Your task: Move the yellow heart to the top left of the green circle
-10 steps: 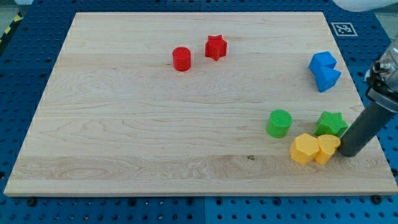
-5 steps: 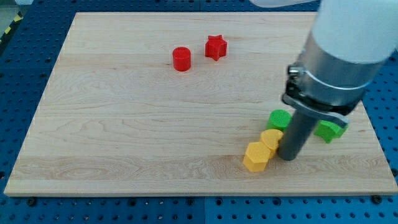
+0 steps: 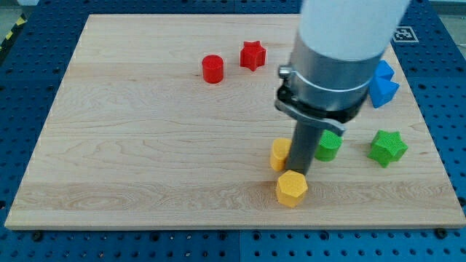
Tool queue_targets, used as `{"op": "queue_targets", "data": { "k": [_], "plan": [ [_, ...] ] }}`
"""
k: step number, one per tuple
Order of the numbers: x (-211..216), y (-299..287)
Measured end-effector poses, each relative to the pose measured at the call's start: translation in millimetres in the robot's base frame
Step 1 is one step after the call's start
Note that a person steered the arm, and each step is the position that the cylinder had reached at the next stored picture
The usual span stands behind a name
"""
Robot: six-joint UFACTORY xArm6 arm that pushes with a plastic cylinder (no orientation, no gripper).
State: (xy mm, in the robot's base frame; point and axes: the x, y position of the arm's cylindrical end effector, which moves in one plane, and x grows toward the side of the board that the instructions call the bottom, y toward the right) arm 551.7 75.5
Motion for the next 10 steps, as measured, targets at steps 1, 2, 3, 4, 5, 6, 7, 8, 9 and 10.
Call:
{"op": "queue_targets", "data": {
  "k": [1,2,3,4,5,6,7,8,9,10],
  "plan": [
    [-7,-24],
    [-10,-32],
    [-31,-35],
    [-36,-35],
    [-36,-35],
    [-36,-30],
    [-36,-29],
    [-38,-29],
    [-48,-28],
    [-50,-28]
  ]
}}
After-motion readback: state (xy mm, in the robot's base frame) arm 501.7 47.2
